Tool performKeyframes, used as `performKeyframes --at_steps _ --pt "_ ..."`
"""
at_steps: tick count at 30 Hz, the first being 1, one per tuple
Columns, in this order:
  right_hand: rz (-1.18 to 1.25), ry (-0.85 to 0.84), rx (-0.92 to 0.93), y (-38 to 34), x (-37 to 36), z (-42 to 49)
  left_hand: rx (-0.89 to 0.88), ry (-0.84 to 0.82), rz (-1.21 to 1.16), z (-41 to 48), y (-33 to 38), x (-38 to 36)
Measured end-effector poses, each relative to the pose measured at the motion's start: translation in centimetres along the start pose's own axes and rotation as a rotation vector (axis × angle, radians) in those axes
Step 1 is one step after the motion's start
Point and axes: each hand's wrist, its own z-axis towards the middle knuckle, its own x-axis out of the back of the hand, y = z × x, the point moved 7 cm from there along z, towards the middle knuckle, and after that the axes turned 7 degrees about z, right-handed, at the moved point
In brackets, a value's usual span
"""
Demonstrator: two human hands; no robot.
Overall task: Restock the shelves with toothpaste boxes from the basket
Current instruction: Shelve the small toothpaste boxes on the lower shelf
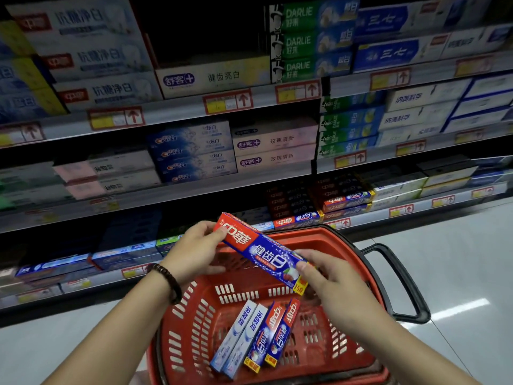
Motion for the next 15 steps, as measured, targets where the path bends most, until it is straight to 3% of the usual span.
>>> performKeyframes --at_steps 6,12,15 --pt "0.070 0.115 -0.009 -0.3 2.1 0.8 0.020 -0.044 -0.134 -0.7 0.3 0.4" --pt "0.322 0.205 -0.077 0.3 3.3 1.2 0.012 -0.028 -0.210 -1.0 0.1 0.2" --pt "0.249 0.259 -0.037 0.3 3.8 1.5 -0.004 -0.021 -0.203 -1.4 -0.8 0.1"
